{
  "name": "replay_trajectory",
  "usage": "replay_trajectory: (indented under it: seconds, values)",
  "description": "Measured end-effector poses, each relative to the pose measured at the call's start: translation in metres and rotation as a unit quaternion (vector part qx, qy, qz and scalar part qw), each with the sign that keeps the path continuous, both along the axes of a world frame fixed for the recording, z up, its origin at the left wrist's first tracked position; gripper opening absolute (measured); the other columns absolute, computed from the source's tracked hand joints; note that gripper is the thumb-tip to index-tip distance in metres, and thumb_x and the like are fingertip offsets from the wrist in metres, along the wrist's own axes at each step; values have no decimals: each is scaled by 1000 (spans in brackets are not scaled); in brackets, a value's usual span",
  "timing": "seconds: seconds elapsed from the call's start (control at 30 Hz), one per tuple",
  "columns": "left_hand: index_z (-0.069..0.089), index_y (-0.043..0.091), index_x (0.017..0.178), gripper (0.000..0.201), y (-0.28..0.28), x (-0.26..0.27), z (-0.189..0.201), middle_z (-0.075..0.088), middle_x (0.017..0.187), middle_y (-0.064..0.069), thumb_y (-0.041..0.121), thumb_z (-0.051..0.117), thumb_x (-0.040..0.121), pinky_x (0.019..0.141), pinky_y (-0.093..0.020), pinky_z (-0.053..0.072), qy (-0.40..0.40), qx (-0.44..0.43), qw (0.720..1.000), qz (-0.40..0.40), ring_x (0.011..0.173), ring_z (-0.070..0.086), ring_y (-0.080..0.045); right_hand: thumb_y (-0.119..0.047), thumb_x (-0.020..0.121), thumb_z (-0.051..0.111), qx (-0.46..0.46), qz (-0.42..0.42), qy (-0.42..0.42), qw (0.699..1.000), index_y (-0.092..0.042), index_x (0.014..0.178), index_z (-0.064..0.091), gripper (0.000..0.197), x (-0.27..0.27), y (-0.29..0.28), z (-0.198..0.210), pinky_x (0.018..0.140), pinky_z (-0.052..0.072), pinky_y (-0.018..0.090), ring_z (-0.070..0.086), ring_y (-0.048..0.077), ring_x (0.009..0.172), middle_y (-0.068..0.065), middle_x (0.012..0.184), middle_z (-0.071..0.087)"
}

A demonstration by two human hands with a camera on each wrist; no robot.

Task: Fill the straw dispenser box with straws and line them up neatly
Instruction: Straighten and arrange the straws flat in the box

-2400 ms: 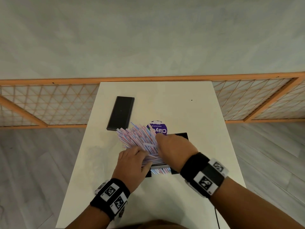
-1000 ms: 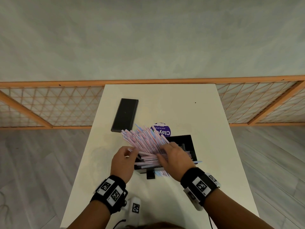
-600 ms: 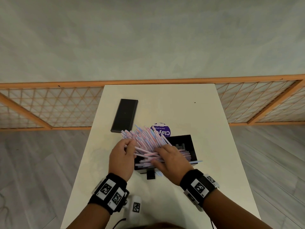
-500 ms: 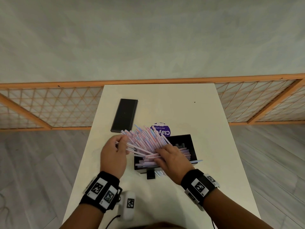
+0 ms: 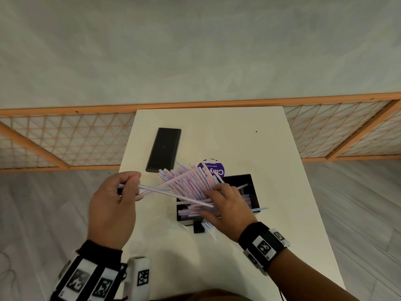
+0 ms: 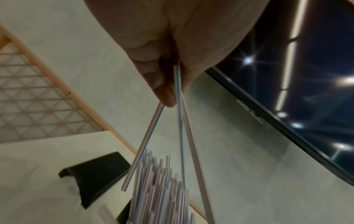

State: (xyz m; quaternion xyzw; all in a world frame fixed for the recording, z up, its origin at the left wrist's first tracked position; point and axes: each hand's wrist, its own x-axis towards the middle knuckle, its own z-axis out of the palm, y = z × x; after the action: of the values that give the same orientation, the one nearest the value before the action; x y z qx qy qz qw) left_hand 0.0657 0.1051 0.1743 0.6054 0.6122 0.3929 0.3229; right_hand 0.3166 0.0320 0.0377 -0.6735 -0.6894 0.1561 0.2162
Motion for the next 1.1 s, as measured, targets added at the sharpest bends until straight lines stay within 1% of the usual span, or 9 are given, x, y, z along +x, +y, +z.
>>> replay_trajectory:
  seconds: [0.2, 0.3, 0.4, 0.53, 0.7, 0.83, 0.93, 1.0, 1.1]
  values:
    - [73, 22, 104, 13, -9, -12, 18, 73, 87, 5, 24, 60, 102, 64, -1, 47, 4, 10, 1000, 21, 74, 70, 5, -73, 84, 55, -13, -1, 18, 1000, -23, 143, 46, 78, 0, 0, 25, 101, 50, 40, 48, 19, 119, -2, 134, 46]
    - [73, 26, 101, 13, -7, -10, 14, 74, 84, 2, 24, 61, 102, 68, -10, 56, -47, 0, 998, 32, 73, 73, -8, -76, 78, 61, -1, -13, 70, 997, -22, 151, 36, 94, 2, -6, 47, 110, 45, 38, 42, 17, 131, -3, 143, 41]
    - [75, 23, 99, 14, -4, 2, 8, 73, 83, -6, 19, 62, 102, 71, -19, 61, -110, -19, 993, 35, 74, 74, -19, -68, 77, 72, 91, -24, 70, 993, -14, 157, 31, 105, 5, -14, 75, 116, 37, 36, 36, 19, 141, 3, 152, 39]
    - [76, 20, 100, 14, -12, 26, 13, 74, 81, -5, 17, 62, 101, 68, -19, 60, -170, -29, 985, 9, 72, 73, -17, -60, 83, 73, 168, 8, -52, 984, -12, 155, 37, 95, 6, -24, 109, 118, 32, 48, 33, 30, 147, 12, 159, 35]
    - [76, 20, 96, 16, -15, 45, 14, 72, 78, -3, 16, 62, 101, 70, -26, 61, -243, -55, 968, -17, 73, 69, -20, -50, 93, 64, 124, -36, -165, 978, -21, 151, 46, 67, 6, -20, 112, 119, 21, 62, 30, 38, 148, 12, 157, 39]
    - [77, 14, 100, 16, -6, 53, -14, 70, 76, -3, 17, 62, 101, 70, -29, 61, -274, -150, 950, -12, 72, 66, -13, -50, 94, 60, 67, -44, -201, 976, -23, 148, 46, 61, 15, -11, 94, 118, 20, 64, 44, 34, 138, 6, 148, 49]
    - [72, 3, 106, 17, -2, 62, -42, 69, 83, -7, 15, 63, 100, 65, -24, 60, -336, -263, 904, 16, 78, 67, -17, -37, 91, 62, 33, 3, -209, 977, -26, 111, 63, 23, 18, 2, 68, 115, 28, 60, 62, 26, 107, -2, 112, 65]
    - [69, 0, 109, 19, 0, 69, -61, 69, 94, -11, 15, 65, 99, 65, -25, 61, -355, -321, 878, 23, 82, 68, -19, -26, 90, 58, -19, 33, -209, 977, -26, 94, 57, 4, 21, 11, 51, 108, 38, 53, 66, 26, 88, -3, 91, 66]
    - [69, 2, 106, 16, 2, 73, -85, 67, 96, -13, 15, 65, 99, 68, -31, 63, -332, -331, 883, 24, 83, 68, -22, -29, 90, 56, -85, 67, -201, 973, -23, 103, 56, 14, 22, 19, 30, 103, 44, 50, 67, 28, 86, 0, 93, 67]
